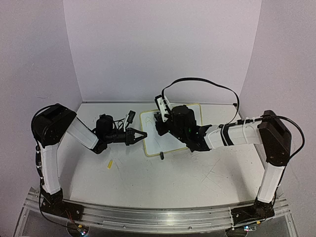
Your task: Write a sentence on the whiteboard
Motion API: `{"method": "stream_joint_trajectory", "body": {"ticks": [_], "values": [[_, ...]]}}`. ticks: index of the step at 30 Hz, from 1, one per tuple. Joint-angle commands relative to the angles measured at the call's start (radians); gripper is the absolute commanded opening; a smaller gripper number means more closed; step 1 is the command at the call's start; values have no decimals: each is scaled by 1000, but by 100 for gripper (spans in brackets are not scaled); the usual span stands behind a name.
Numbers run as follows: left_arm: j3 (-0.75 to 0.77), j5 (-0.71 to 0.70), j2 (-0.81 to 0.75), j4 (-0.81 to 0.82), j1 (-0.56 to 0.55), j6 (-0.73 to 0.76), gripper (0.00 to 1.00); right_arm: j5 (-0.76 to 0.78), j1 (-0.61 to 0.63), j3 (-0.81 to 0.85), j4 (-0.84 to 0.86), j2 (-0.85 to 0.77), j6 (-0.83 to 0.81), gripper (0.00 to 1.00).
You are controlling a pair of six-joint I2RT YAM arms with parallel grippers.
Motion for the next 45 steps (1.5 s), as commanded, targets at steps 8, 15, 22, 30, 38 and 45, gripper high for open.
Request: {"method": "stream_joint_trajectory", "body": {"ticks": [8,15,22,30,38,45], "values": [[12,-28,-25,-82,3,40,0,8,-3,-5,-6,-2,34,0],[10,-31,-29,-85,4,40,0,-2,-2,-22,-17,1,61,0],[10,-30,-29,-86,4,40,0,-4,6,-52,-19,-1,77,0],[10,-30,-30,-88,4,41,0,-3,13,-47,-19,-1,77,0],[12,-32,-28,-88,4,41,0,-44,-16,-57,2,-131,135,0],[14,-29,-27,-91,4,41,0,-38,-70,-60,13,-102,147,0]]}}
